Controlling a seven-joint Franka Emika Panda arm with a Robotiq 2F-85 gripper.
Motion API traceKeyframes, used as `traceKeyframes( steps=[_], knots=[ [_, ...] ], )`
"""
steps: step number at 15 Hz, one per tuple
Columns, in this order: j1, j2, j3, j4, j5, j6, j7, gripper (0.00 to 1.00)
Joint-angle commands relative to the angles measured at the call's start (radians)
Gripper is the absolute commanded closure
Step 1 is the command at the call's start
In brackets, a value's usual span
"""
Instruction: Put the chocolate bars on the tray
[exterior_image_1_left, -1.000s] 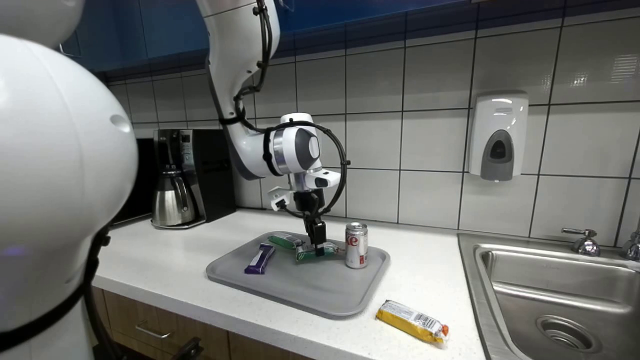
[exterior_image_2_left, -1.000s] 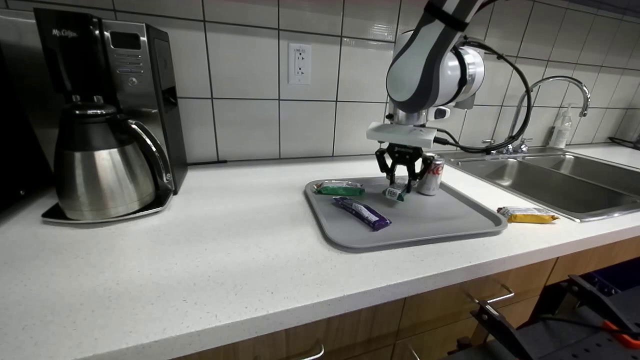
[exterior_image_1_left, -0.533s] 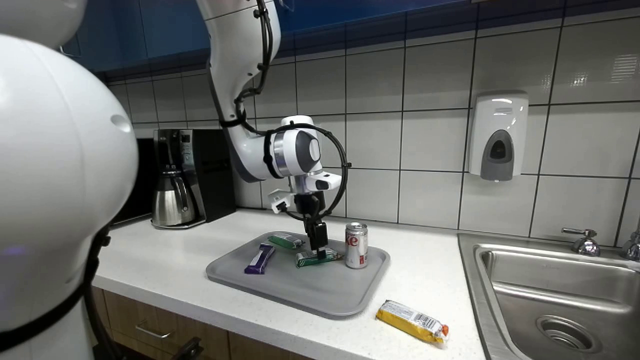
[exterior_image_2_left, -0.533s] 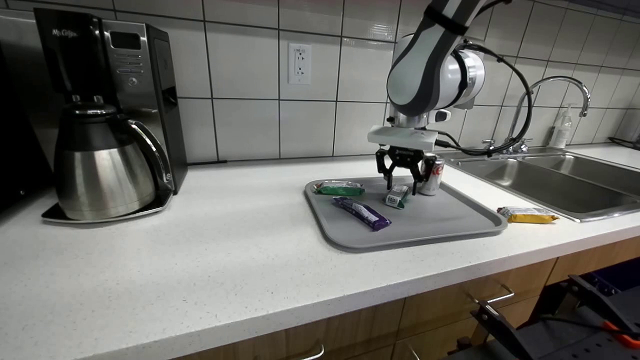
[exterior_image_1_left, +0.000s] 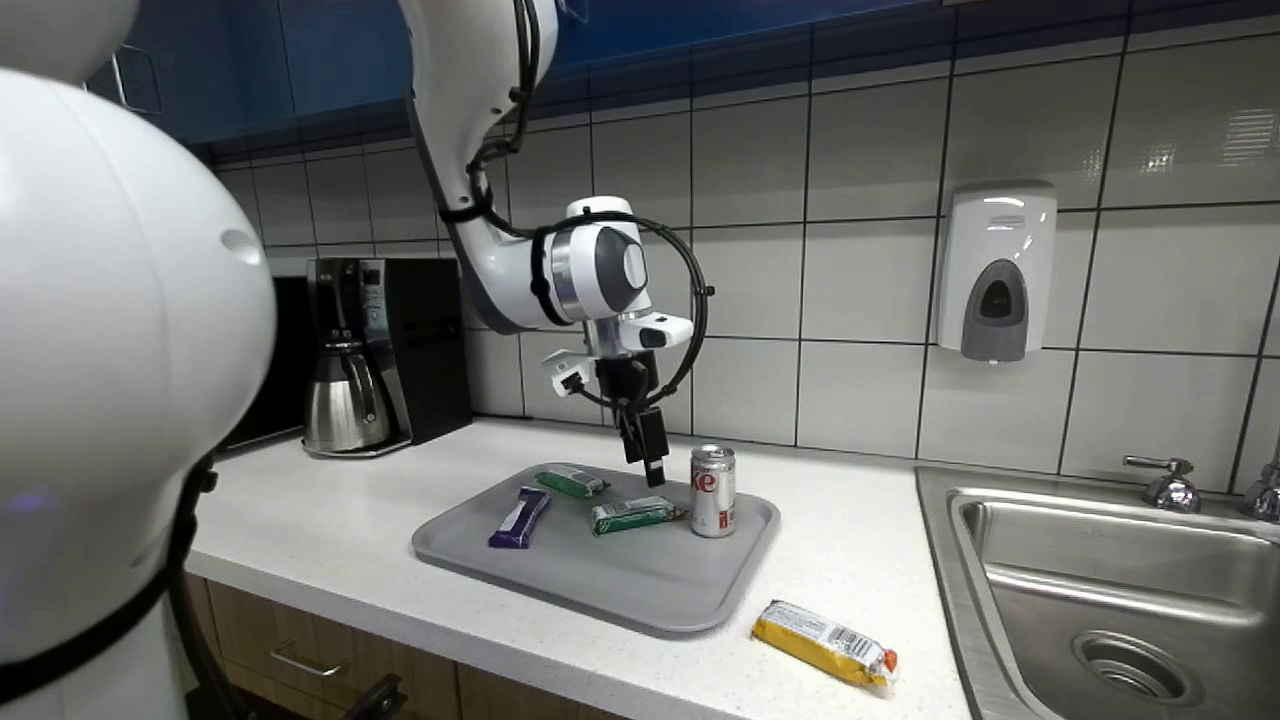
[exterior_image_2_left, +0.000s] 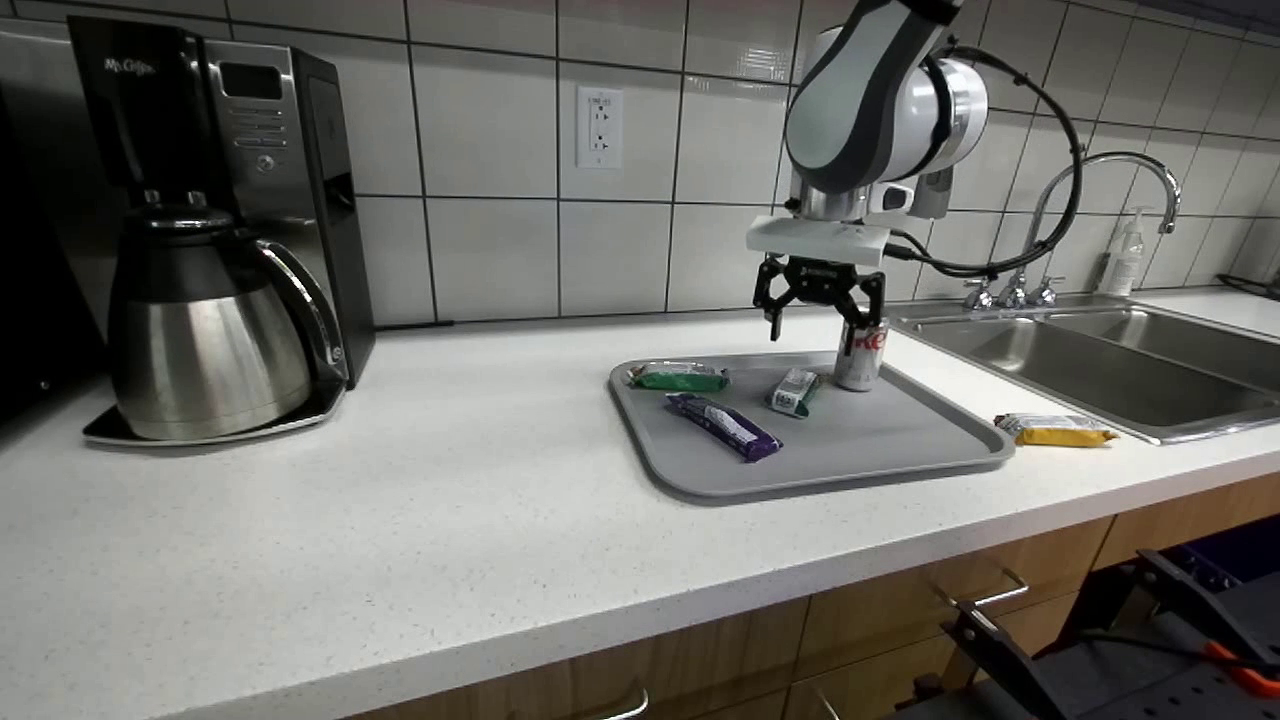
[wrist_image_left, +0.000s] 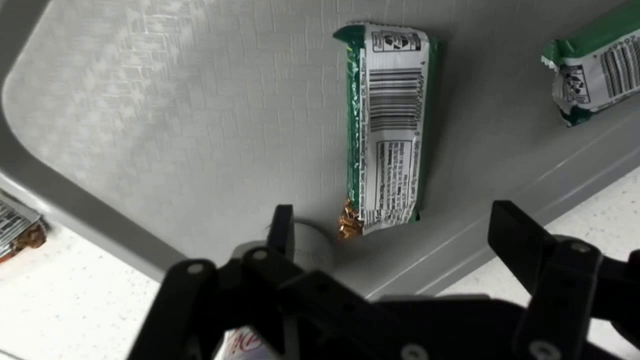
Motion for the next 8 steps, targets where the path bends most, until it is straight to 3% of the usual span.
traceKeyframes(
  steps=[1,8],
  knots=[
    [-0.024,-0.124,0.004,-0.055,-0.017,-0.051,-0.052,0.00],
    [-0.083,-0.220,0.001,-0.051,-0.046,-0.173,-0.006,0.00]
  ],
)
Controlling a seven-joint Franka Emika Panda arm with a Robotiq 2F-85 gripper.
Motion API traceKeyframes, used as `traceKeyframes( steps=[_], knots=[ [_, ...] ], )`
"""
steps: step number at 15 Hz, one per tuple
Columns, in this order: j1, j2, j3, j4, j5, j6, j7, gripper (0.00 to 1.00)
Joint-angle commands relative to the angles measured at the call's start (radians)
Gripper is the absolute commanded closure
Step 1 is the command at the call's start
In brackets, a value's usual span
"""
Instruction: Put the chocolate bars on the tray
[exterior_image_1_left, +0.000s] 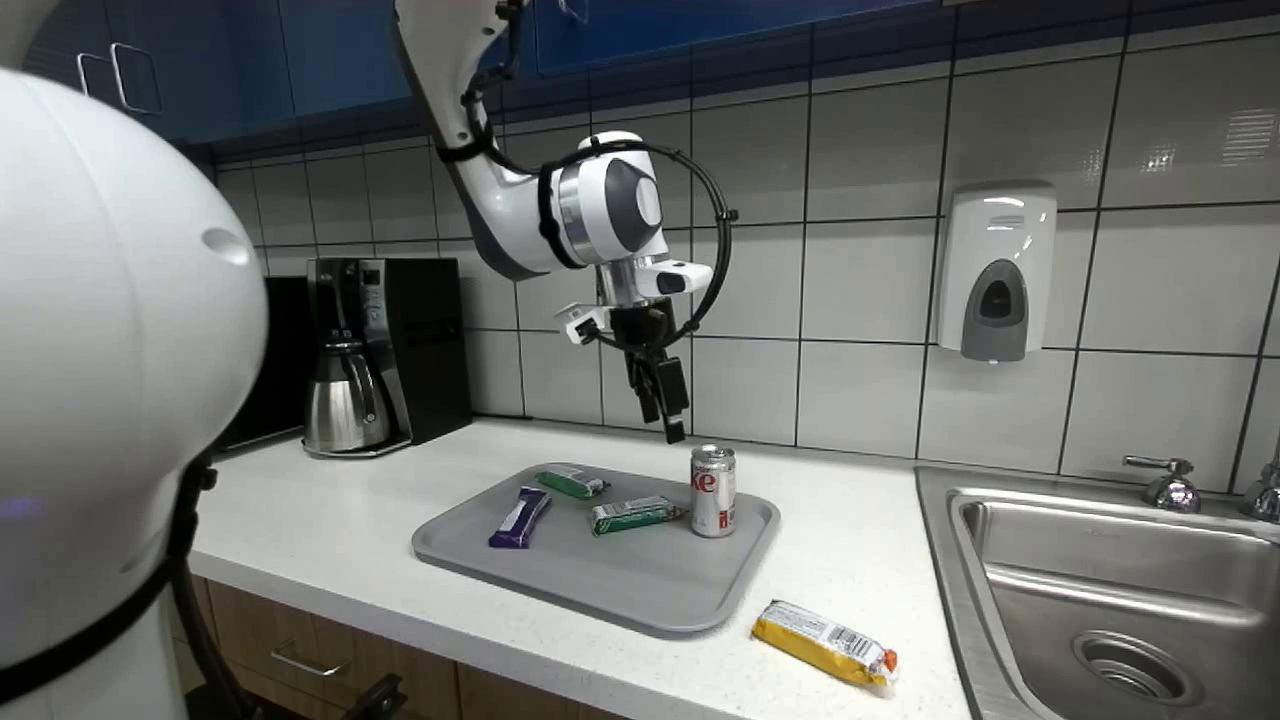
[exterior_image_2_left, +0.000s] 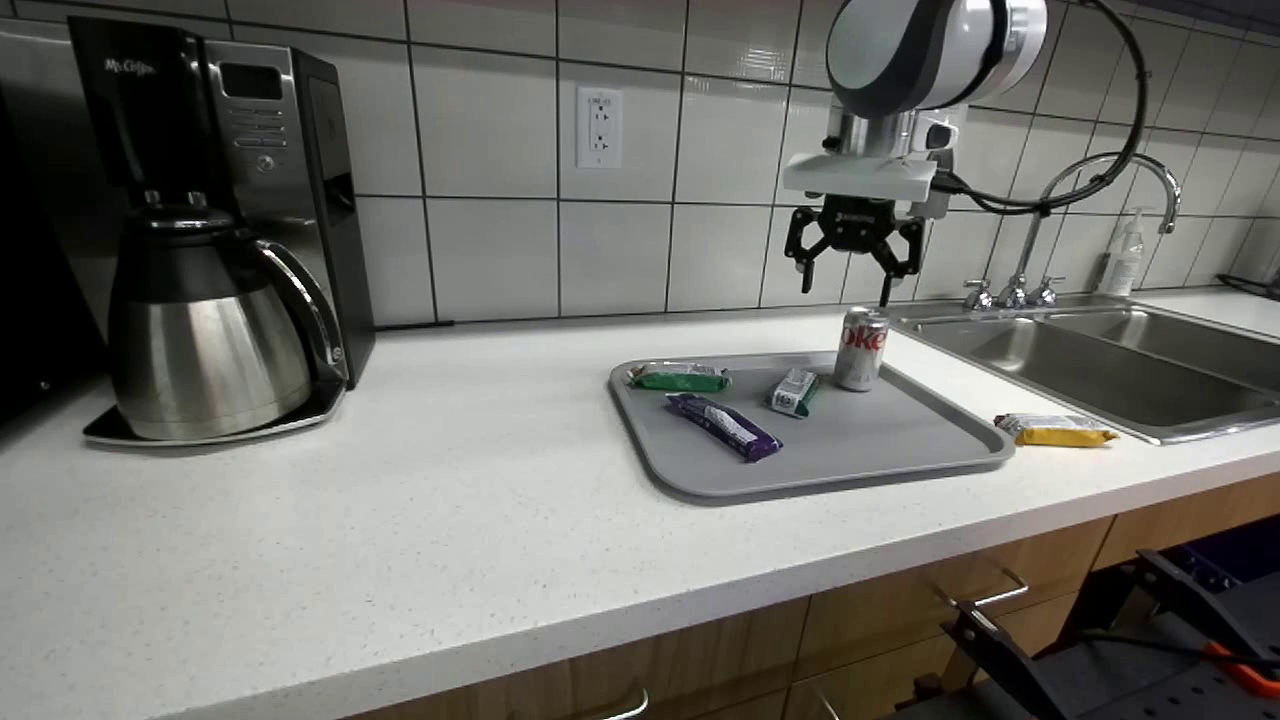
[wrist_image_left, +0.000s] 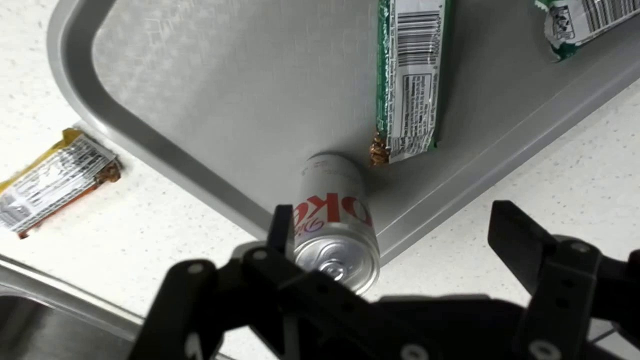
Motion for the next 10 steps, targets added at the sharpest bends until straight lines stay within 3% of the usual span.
traceKeyframes(
  steps=[1,10],
  knots=[
    [-0.053,-0.074,0.012,-0.020,-0.021,-0.092,0.027,0.00],
    [-0.161,-0.144,0.003,-0.091,-0.017,-0.124,0.129,0.00]
  ],
)
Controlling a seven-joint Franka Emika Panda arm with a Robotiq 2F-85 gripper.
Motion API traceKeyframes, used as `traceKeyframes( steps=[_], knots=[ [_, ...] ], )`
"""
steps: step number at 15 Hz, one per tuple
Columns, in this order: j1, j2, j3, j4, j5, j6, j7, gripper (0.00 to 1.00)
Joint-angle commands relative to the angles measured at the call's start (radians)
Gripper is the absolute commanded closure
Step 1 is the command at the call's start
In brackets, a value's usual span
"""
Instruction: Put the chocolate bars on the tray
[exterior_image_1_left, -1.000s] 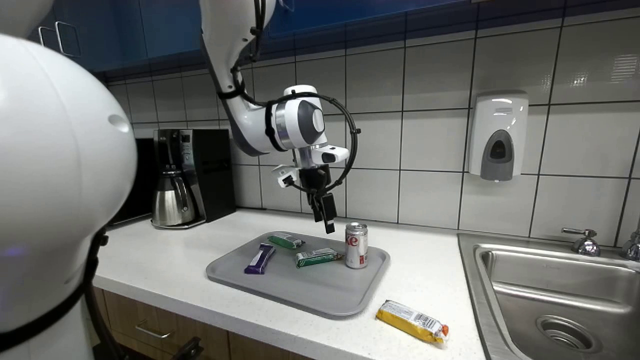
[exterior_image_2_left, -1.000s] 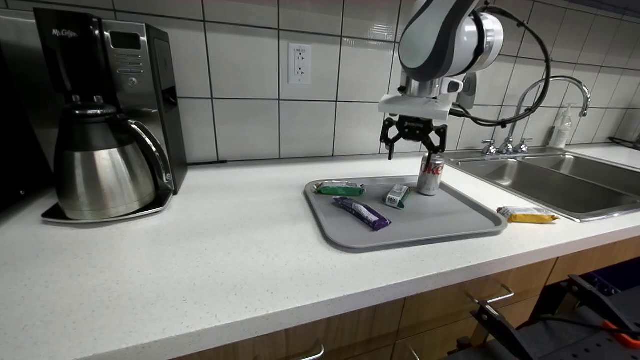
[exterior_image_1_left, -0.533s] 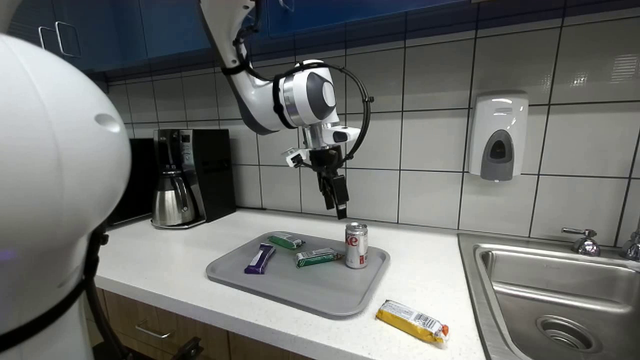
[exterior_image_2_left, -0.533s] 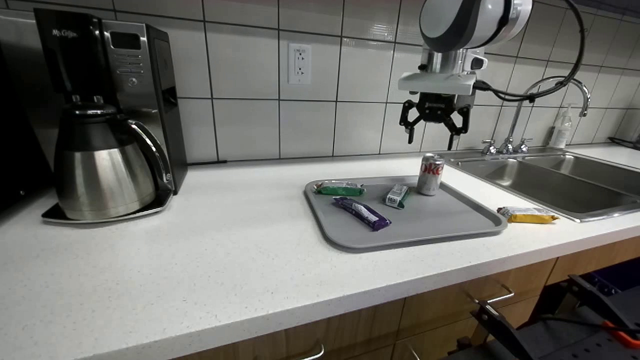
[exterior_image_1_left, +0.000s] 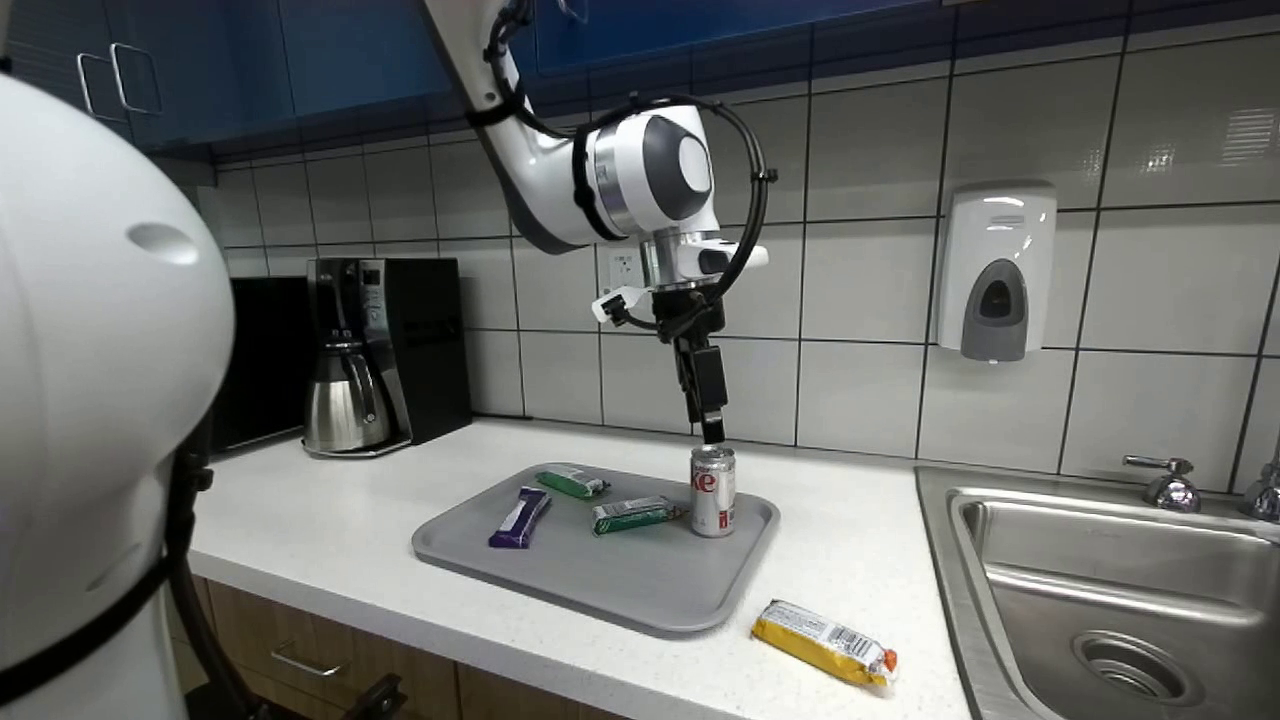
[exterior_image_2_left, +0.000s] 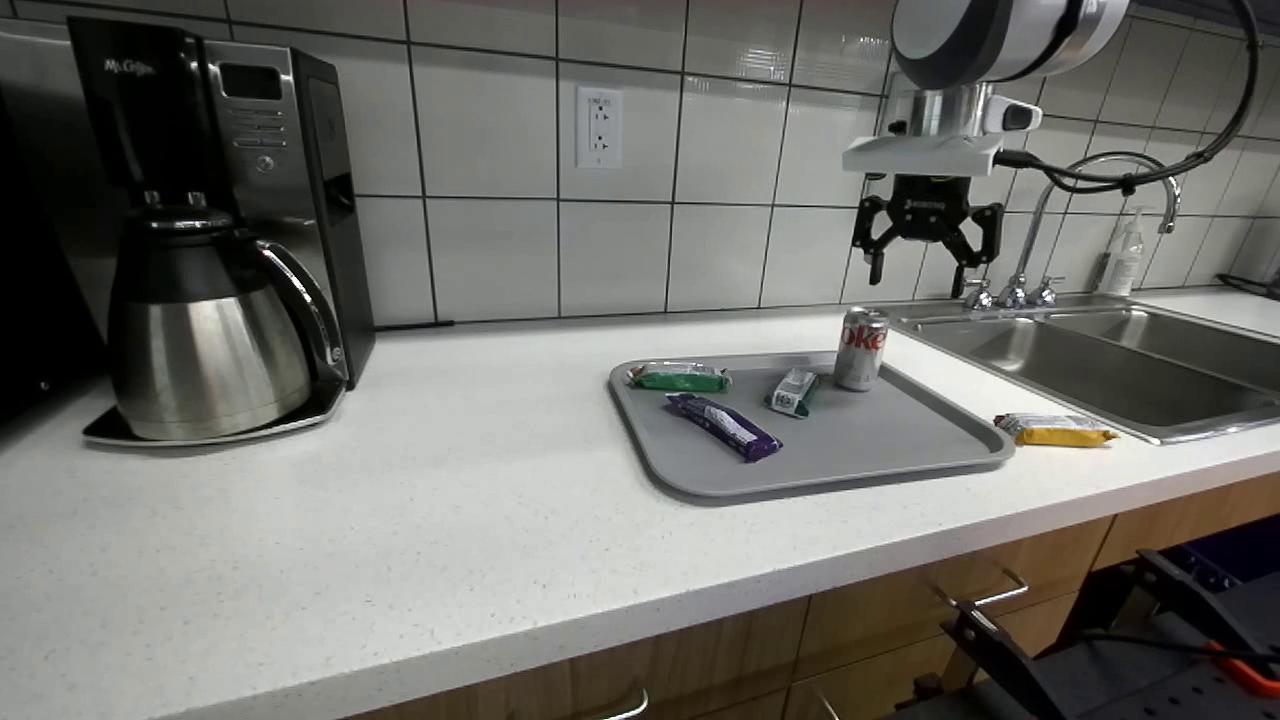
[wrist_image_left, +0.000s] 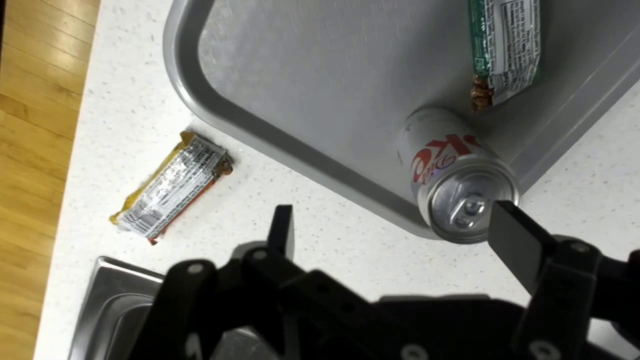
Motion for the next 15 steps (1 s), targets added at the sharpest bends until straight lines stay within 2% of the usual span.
traceKeyframes(
  steps=[1,8,15],
  knots=[
    [-0.049,-0.063,0.004,-0.057,-0.018,-0.018,0.061,0.00],
    [-0.142,-0.062,-0.045,-0.077,0.001,-0.006,0.078,0.00],
    [-0.175,-0.052,-0.064,-0.136,0.007,0.039,0.255,0.00]
  ],
)
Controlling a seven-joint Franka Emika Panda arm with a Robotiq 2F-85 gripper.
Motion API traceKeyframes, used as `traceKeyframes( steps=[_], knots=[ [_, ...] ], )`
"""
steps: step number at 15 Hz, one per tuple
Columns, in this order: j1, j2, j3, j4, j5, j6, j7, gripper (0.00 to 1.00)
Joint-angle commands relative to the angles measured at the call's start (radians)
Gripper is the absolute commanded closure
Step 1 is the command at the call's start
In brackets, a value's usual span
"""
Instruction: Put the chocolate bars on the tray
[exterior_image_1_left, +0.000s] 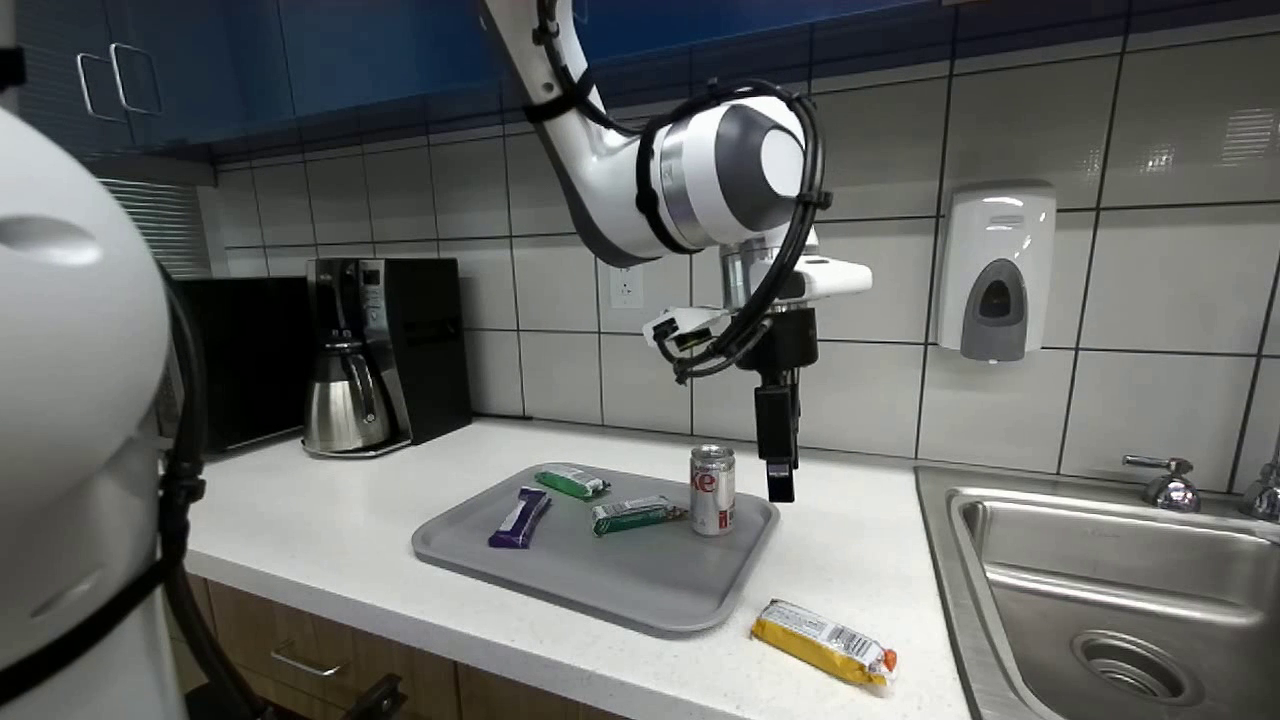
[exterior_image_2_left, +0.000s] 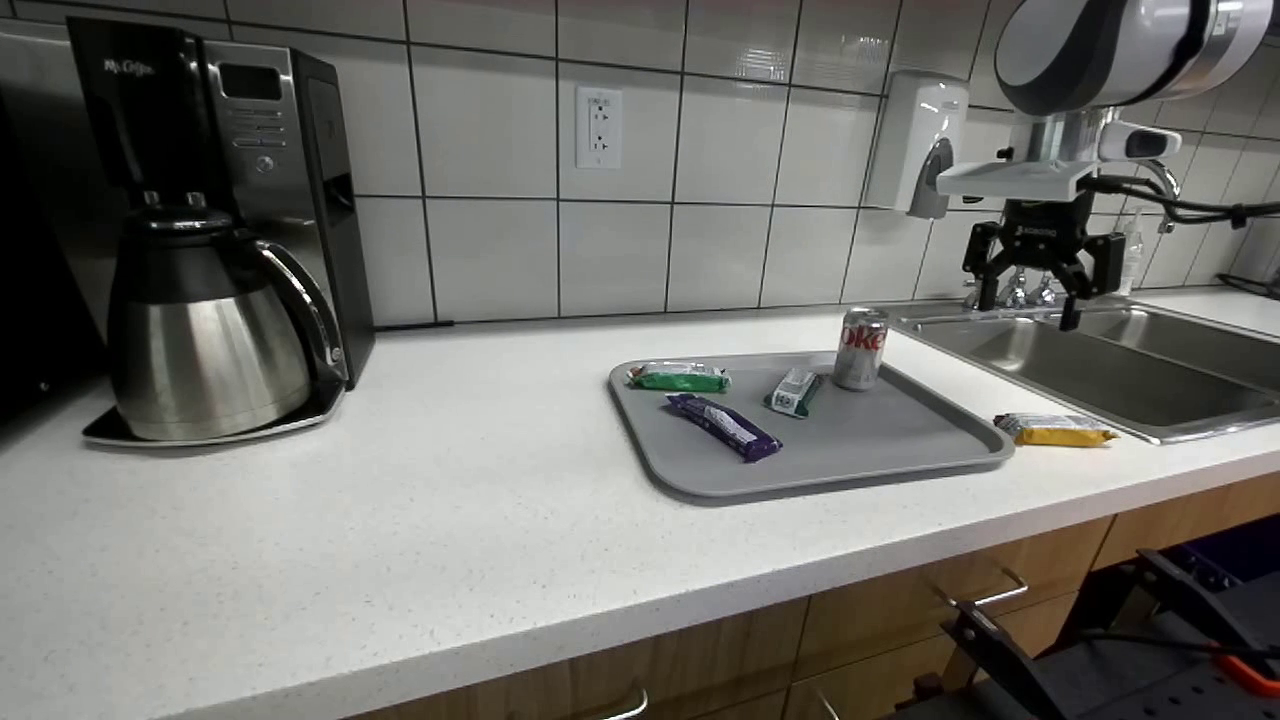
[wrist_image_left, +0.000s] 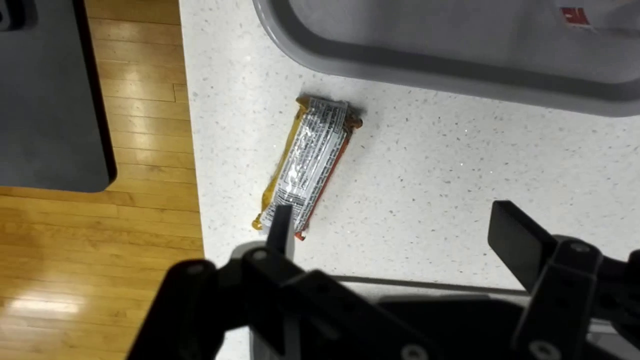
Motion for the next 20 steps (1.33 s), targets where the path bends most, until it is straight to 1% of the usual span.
traceKeyframes(
  steps=[1,6,14,20],
  knots=[
    [-0.015,-0.020,0.006,-0.059,0.007,0.037,0.101,0.00],
    [-0.024,-0.006,-0.004,-0.089,0.001,0.069,0.176,0.00],
    [-0.057,0.029,-0.049,-0.113,-0.023,0.153,0.170,0.00],
    [-0.054,0.103,-0.085,-0.098,-0.033,0.199,0.180,0.00]
  ],
)
